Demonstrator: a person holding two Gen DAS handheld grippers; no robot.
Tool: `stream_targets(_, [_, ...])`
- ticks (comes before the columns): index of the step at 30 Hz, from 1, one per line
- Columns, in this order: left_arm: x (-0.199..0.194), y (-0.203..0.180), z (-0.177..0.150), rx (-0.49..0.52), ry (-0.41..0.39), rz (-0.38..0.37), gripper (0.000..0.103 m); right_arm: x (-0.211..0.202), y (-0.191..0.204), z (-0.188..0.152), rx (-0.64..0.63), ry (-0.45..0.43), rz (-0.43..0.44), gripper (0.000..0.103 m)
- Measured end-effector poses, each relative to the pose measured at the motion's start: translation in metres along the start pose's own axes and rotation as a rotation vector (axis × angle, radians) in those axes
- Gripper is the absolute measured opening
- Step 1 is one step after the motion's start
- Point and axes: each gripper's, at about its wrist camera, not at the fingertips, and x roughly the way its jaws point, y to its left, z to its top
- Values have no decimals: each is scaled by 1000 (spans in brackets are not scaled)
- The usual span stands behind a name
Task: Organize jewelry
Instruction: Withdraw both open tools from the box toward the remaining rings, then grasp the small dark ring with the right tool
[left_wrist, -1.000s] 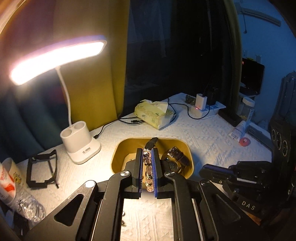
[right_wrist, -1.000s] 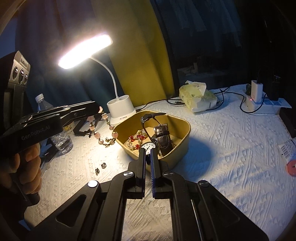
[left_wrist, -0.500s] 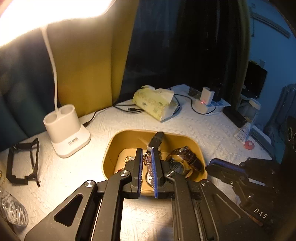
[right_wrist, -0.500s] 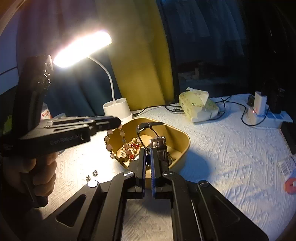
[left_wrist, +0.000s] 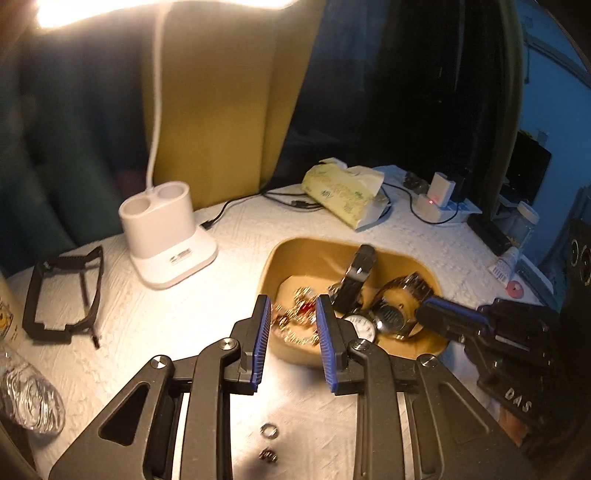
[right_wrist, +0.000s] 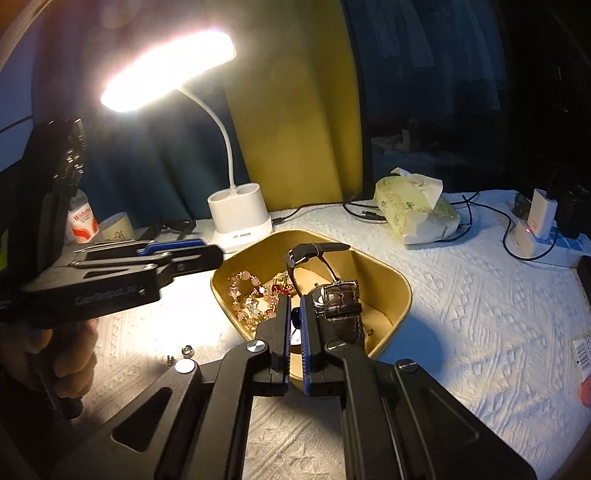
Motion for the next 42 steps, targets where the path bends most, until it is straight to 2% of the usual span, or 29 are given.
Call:
stream_targets(11, [-15, 26, -19, -42, 18, 17, 27, 4, 1, -1, 3, 51, -81, 5])
stream_targets(17, [-27, 30, -23, -52, 10, 17, 27, 1, 7, -2, 1, 65, -94, 6])
stream_targets(24, [-45, 36, -28, -62, -14, 20, 27, -6, 15, -2, 13, 63, -89, 13])
stream_targets(26, [-50, 38, -30, -66, -21, 22, 27, -9, 21, -1, 1, 60, -90, 16])
stream_targets(29, [-57, 44, -35, -78, -26, 24, 27, -11, 29, -2, -3, 64, -83, 27])
stream_targets(31, [-62, 49, -40, -85, -29, 23, 27, -11, 34, -3, -4, 74, -67, 48])
stream_targets(33, [-68, 53, -45, -92, -32, 23, 27, -12, 42, -6, -11, 78, -52, 56])
stream_targets(42, [-85, 82, -73, -139, -29, 43, 27, -8, 75, -18, -55, 114, -54, 56])
